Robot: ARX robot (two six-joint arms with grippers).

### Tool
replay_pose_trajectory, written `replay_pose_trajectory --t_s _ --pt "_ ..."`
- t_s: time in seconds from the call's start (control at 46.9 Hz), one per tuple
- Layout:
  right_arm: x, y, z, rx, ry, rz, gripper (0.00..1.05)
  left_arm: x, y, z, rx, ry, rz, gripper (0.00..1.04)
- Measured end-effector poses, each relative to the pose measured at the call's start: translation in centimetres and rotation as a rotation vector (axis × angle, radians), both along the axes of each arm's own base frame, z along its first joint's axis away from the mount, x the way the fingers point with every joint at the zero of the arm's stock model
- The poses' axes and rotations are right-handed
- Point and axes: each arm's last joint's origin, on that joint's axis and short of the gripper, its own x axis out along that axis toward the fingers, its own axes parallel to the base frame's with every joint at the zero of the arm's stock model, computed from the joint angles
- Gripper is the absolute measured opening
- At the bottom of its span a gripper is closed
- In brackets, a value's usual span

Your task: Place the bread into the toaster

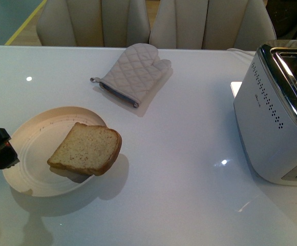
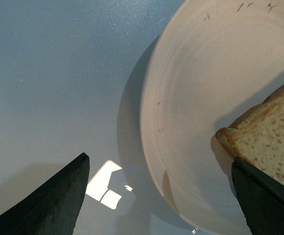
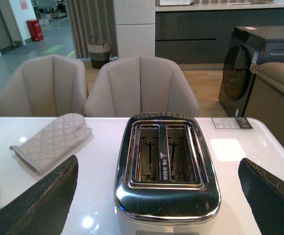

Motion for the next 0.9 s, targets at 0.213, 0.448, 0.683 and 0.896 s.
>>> replay_pose_trajectory --t_s 0.213,0.448,0.683,0.896 --pt "0.0 0.0 0.0 0.0 0.0 0.0 0.96 0.9 -0.6 -2.1 0.008 0.052 0.017 0.73" --pt "0.0 0.0 0.0 0.0 0.0 0.0 0.96 1.5 -2.0 -4.3 0.036 0.11 0.013 0.3" --pt "0.0 0.0 0.0 0.0 0.0 0.0 0.96 2.1 -3.6 -4.5 0.011 0.095 0.044 0.05" --pt "0.0 0.0 0.0 0.0 0.0 0.0 0.96 1.3 -6.3 -4.5 -0.031 0.106 0.037 0.05"
